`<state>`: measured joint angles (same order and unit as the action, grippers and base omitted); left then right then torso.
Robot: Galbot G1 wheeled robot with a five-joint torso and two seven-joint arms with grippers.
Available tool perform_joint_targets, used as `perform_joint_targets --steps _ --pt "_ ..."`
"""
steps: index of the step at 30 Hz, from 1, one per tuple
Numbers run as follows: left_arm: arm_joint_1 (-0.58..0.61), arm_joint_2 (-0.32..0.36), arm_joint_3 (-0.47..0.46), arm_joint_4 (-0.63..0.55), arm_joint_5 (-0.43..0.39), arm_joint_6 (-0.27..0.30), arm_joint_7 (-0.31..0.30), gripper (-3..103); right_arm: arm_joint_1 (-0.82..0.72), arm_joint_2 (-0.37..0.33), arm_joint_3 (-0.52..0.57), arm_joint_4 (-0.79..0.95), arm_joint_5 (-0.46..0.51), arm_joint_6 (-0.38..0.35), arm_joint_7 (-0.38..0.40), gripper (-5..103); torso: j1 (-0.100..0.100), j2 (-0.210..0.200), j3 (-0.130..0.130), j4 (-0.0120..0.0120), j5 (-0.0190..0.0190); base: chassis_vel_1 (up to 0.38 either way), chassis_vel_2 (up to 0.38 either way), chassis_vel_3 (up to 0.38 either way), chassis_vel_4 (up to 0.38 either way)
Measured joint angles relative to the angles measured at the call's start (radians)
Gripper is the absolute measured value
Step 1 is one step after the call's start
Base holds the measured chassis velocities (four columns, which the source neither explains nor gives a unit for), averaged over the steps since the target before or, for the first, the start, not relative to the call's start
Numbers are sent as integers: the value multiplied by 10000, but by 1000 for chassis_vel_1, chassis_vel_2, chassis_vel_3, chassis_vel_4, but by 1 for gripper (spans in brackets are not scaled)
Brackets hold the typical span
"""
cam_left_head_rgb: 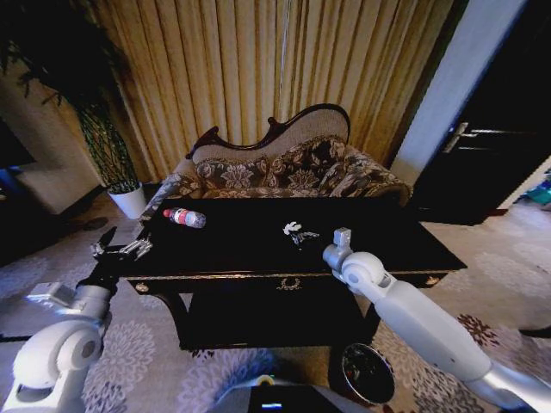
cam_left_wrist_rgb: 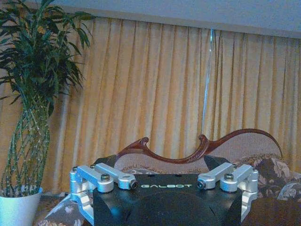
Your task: Move to the front of the table and place the trash on the table into the trash bin.
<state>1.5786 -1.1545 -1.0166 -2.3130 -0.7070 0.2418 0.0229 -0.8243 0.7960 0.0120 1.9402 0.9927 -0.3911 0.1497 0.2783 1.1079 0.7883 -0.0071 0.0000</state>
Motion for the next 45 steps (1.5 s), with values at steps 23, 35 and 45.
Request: perform_joint_targets --steps 23,35,45 --pt "-92 6 1 11 -49 -20 25 100 -1545 -533 3189 174 -1190 1387 1504 0 0 0 0 0 0 0 0 0 0" --pt "-136 193 -157 173 -226 -66 18 100 -3442 -395 5535 263 -1430 1665 1218 0 -1 0 -1 -2 0 0 0 0 0" --pt "-198 324 -179 236 -388 -69 45 100 -4080 -182 6053 768 -1043 1627 952 0 0 0 0 0 0 0 0 0 0"
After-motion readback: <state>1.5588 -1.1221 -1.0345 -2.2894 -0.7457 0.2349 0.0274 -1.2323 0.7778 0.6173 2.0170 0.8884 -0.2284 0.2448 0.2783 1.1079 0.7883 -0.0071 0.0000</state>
